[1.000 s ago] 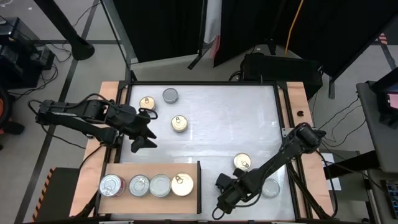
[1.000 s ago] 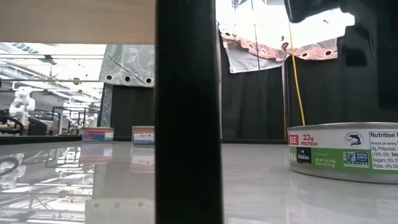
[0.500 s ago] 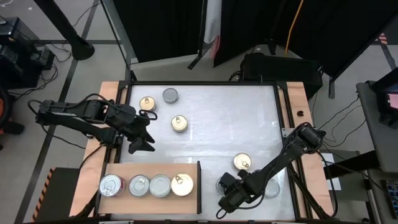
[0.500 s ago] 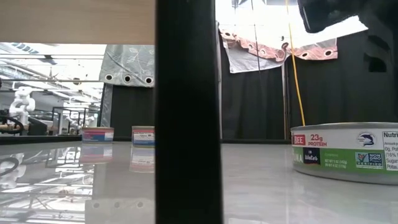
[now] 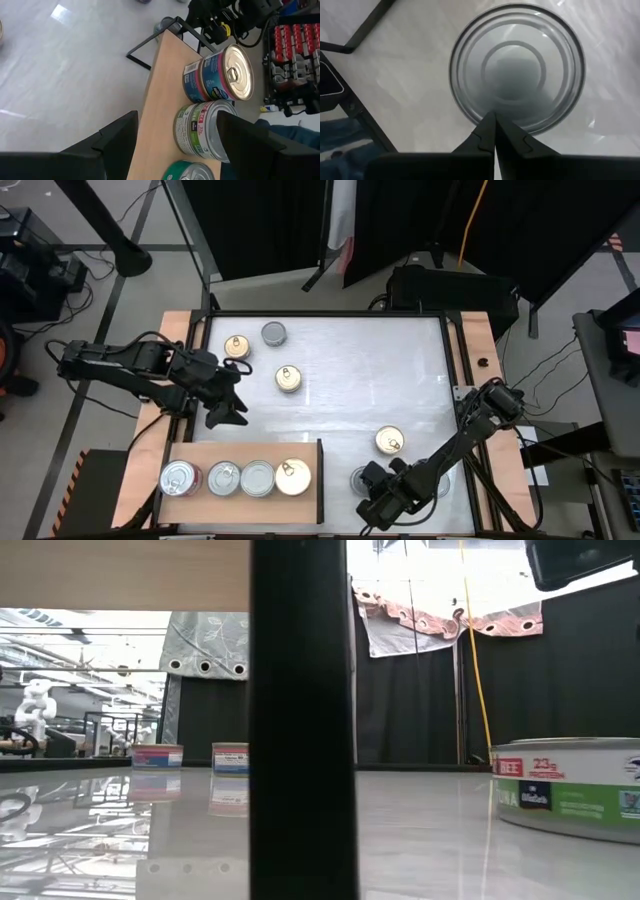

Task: Stack canned seafood by type on shelf
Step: Stack the green white tuna can on top of the other green white tuna cans on the shelf

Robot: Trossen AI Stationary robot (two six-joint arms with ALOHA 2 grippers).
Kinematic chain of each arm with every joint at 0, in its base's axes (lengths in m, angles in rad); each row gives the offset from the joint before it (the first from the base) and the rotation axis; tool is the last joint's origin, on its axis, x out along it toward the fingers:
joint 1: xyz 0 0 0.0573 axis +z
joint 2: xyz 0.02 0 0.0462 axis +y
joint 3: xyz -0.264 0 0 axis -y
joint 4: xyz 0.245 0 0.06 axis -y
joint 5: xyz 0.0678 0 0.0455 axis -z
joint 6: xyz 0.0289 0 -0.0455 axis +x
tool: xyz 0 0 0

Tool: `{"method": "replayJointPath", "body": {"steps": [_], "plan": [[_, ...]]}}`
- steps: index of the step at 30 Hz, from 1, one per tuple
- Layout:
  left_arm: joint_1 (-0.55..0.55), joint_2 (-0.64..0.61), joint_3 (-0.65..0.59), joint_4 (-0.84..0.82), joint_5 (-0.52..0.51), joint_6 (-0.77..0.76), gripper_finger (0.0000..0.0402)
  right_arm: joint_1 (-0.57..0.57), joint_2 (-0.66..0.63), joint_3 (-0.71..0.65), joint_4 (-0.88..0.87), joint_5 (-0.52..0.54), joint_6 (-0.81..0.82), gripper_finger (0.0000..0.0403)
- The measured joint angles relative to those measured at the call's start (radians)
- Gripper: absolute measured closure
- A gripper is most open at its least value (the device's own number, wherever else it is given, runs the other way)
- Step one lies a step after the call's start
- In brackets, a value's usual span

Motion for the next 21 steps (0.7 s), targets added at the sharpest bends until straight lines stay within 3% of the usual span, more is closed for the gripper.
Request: {"method": "replayJointPath", "body": {"steps": [5, 14, 21], "plan": [[0.0, 0.0, 0.0, 0.0, -0.001, 0.0, 0.0132, 0.005, -0.046, -0.009, -0.025, -0.018, 0.018, 0.0403], [0.0, 0.0, 0.0, 0.0, -0.007, 0.007, 0.0132, 0.004, -0.106, -0.011, 0.007, -0.047, -0.182, 0.0403], [0.0, 0.0, 0.0, 0.0, -0.01, -0.021, 0.0132, 0.008, -0.115, -0.154, 0.158, -0.094, -0.108, 0.0403]]}}
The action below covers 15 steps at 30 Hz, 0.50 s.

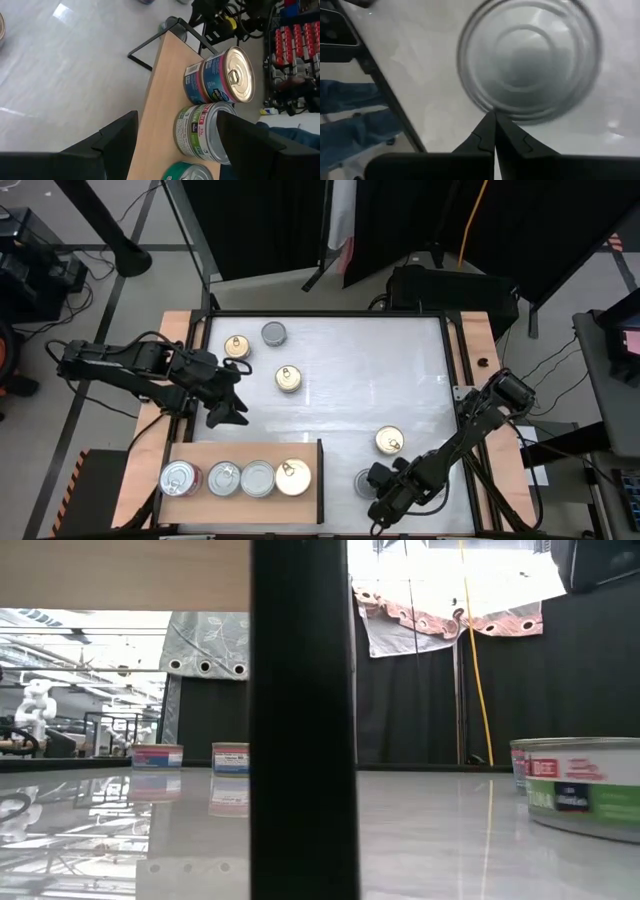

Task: Stack canned seafood by type on shelf
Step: Stack the green white tuna can on top of the other green white tuna cans on the shelf

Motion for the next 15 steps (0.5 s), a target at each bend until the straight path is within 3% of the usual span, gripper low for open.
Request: {"method": "replayJointPath", "body": {"steps": [4, 15], "plan": [[0.0, 0.0, 0.0, 0.0, 0.0, -0.013, 0.0132, 0.0, -0.002, -0.021, 0.064, 0.002, 0.002, 0.0403], [0.0, 0.0, 0.0, 0.007, -0.001, -0.022, 0.0132, 0.051, 0.002, -0.034, -0.009, 0.008, 0.054, 0.0403]]}}
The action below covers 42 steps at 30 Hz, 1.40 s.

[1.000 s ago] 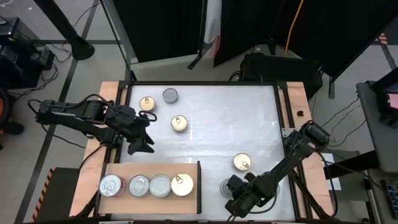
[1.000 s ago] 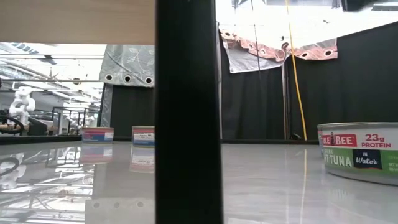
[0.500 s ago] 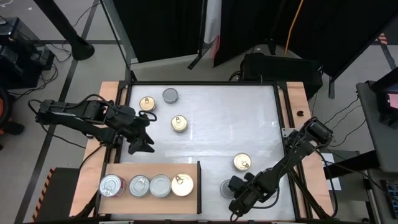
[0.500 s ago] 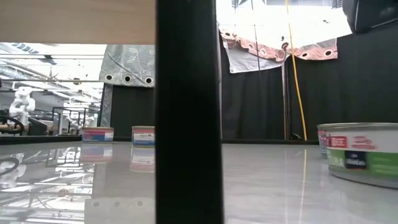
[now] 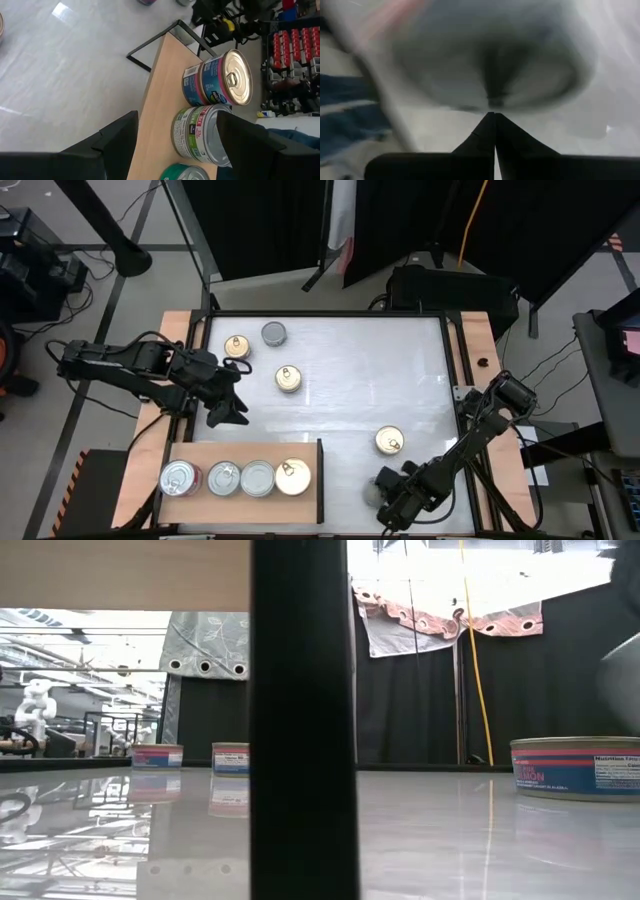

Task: Stack canned seafood by type on shelf
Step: Stack the green white tuna can on top of the other green white tuna cans on the shelf

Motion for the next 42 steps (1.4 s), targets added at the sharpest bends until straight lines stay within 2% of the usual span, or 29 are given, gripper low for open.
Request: {"method": "replayJointPath", "body": {"steps": [8, 11, 17, 19, 21, 24, 27, 29, 33, 36, 42], "plan": [[0.0, 0.0, 0.0, 0.0, 0.0, 0.017, 0.0132, 0.038, 0.003, -0.054, -0.013, -0.002, 0.124, 0.0403], [0.0, 0.0, 0.0, 0.0, 0.0, 0.017, 0.0132, 0.046, -0.009, -0.053, -0.08, -0.008, 0.213, 0.0403], [0.0, 0.0, 0.0, 0.0, 0.0, 0.018, 0.0132, 0.048, -0.168, -0.054, -0.286, 0.004, 0.39, 0.0401], [0.0, 0.0, 0.0, 0.0, 0.0, 0.018, 0.0132, 0.063, -0.25, -0.05, -0.272, 0.072, 0.378, 0.0389], [0.0, 0.0, 0.0, 0.0, 0.0, 0.018, 0.0132, 0.09, -0.317, -0.027, -0.257, 0.148, 0.337, 0.0366], [0.0, 0.0, 0.0, 0.0, 0.0, 0.019, 0.0132, 0.128, -0.345, -0.001, -0.205, 0.172, 0.266, 0.0306], [0.0, 0.0, 0.0, 0.0, -0.001, 0.026, 0.0132, 0.144, -0.315, 0.037, -0.113, 0.176, 0.128, 0.0223], [0.0, 0.0, 0.0, 0.0, -0.012, 0.028, 0.0132, 0.145, -0.275, 0.071, -0.067, 0.185, -0.022, 0.016], [0.0, 0.0, 0.0, 0.0, -0.03, 0.028, 0.0132, 0.109, -0.18, 0.161, -0.103, 0.234, -0.235, 0.0051], [0.0, 0.0, 0.0, 0.0, -0.031, 0.028, 0.0132, 0.066, -0.111, 0.189, -0.113, 0.233, -0.302, 0.002], [0.0, 0.0, 0.0, 0.0, -0.031, 0.025, 0.0132, -0.013, -0.005, 0.194, -0.01, 0.168, -0.373, 0.0022]]}}
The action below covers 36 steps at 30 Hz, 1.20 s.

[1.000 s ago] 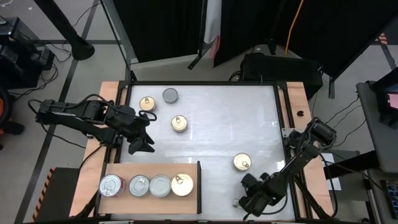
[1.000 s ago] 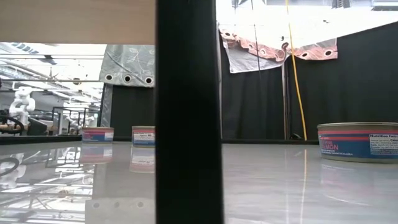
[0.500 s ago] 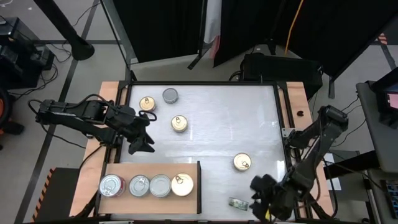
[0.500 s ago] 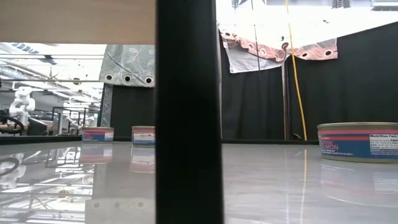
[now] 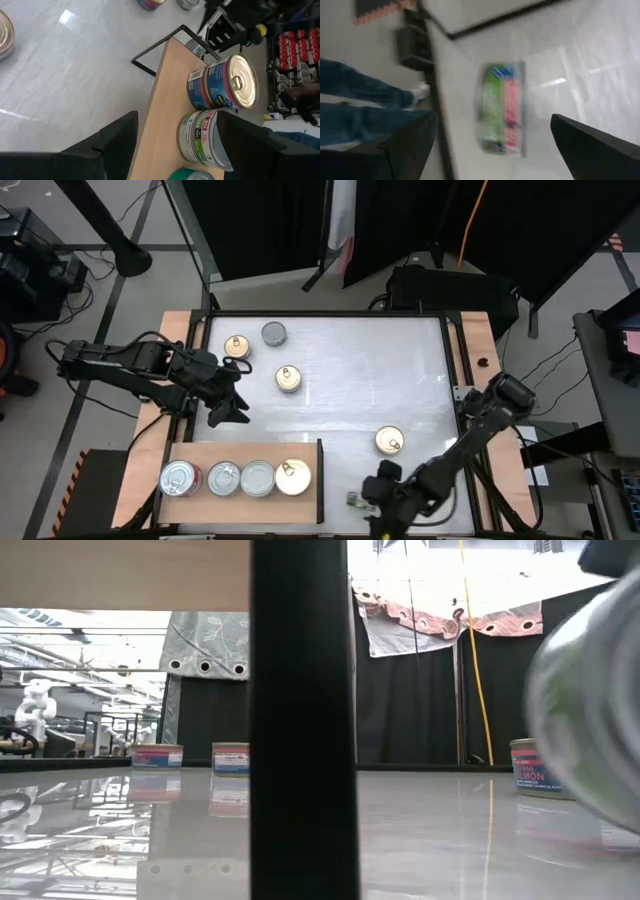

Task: Stack canned seafood by type on shelf
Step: Stack the green white tuna can on top of the other green white tuna cans on the shelf

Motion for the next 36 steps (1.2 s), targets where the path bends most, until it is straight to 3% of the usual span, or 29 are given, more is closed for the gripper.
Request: {"method": "replayJointPath", "body": {"steps": [4, 7, 10, 15, 20, 24, 28, 32, 36], "plan": [[0.0, 0.0, 0.0, 0.0, 0.0, 0.0, 0.0132, -0.043, 0.055, -0.001, -0.007, -0.015, -0.041, 0.0029], [0.0, 0.0, 0.0, 0.0, 0.0, 0.001, 0.0132, -0.076, 0.086, -0.001, 0.005, -0.043, -0.107, 0.0064], [0.0, 0.0, 0.0, 0.0, 0.001, -0.005, 0.0132, -0.1, 0.111, -0.001, -0.007, -0.074, -0.145, 0.0133], [0.0, 0.0, 0.0, 0.001, 0.001, -0.008, 0.0132, -0.113, 0.095, -0.002, -0.041, -0.104, -0.135, 0.0289], [0.0, 0.0, 0.0, 0.024, 0.006, -0.008, 0.0132, -0.113, 0.004, 0.046, -0.188, -0.145, -0.086, 0.0288], [0.0, -0.002, 0.0, 0.169, 0.033, -0.009, 0.0132, -0.112, -0.095, 0.182, -0.462, -0.146, -0.105, 0.0288], [0.0, -0.009, 0.0, 0.447, 0.037, -0.015, 0.0132, -0.14, -0.177, 0.395, -0.63, 0.002, -0.131, 0.0288], [-0.007, -0.015, 0.001, 0.669, -0.004, 0.0, 0.0132, -0.194, -0.177, 0.603, -0.606, 0.234, -0.278, 0.0288], [-0.005, -0.039, 0.001, 0.69, -0.072, 0.0, 0.0132, -0.274, -0.096, 0.778, -0.371, 0.326, -0.646, 0.0288]]}}
